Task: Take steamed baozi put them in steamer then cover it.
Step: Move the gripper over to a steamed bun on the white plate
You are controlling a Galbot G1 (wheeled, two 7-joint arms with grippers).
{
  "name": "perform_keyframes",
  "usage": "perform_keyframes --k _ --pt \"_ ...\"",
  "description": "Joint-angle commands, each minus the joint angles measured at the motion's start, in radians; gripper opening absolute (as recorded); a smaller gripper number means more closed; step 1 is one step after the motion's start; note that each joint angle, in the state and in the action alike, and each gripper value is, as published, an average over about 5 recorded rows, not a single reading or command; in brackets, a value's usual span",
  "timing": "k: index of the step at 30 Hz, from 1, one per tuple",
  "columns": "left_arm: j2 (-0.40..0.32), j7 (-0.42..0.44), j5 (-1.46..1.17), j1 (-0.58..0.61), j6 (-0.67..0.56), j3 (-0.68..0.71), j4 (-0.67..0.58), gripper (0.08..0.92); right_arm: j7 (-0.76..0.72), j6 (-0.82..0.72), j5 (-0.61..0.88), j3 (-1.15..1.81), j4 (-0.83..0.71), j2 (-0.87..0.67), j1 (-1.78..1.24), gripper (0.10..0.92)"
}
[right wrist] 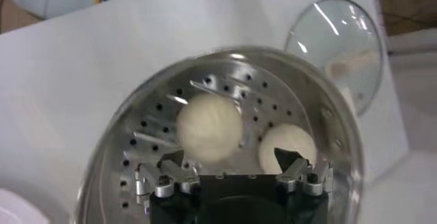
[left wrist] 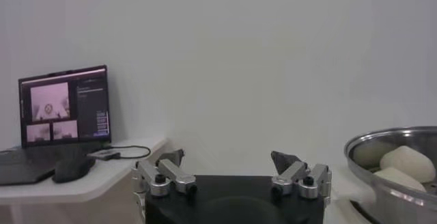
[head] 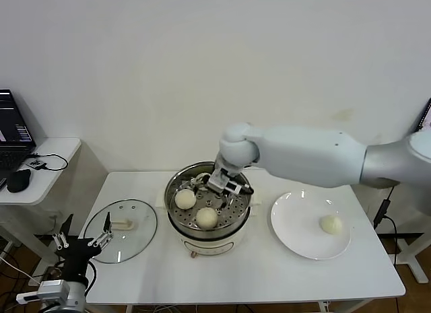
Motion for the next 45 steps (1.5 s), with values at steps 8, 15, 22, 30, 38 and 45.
perform_keyframes --k 8,15,22,30,38,45 --pt "0.033 0.003 -0.001 -0.011 0.004 0.009 0.001 0.823 -0.012 -0.422 0.116 0.094 0.134 -0.442 0.020 0.823" --pt "0.044 0.003 0.004 -0.012 0.005 0.023 0.006 0.823 -0.040 -0.416 -0.031 0.197 0.140 -0.657 -0.163 0.823" --pt "0.048 0.003 0.011 -0.010 0.008 0.024 0.015 0.823 -0.081 -0.365 -0.204 0.419 0.062 -0.728 -0.450 0.823" --pt "0.050 0.003 0.012 0.001 0.009 0.014 0.026 0.823 -0.114 -0.308 -0.356 0.719 -0.030 -0.721 -0.771 0.823" --pt "0.047 0.001 0.012 0.009 0.006 0.004 0.038 0.823 -0.101 -0.287 -0.406 0.838 -0.117 -0.674 -0.898 0.823" --pt "0.043 0.001 0.010 0.015 0.006 0.000 0.037 0.823 -0.099 -0.281 -0.421 0.850 -0.164 -0.617 -0.906 0.823"
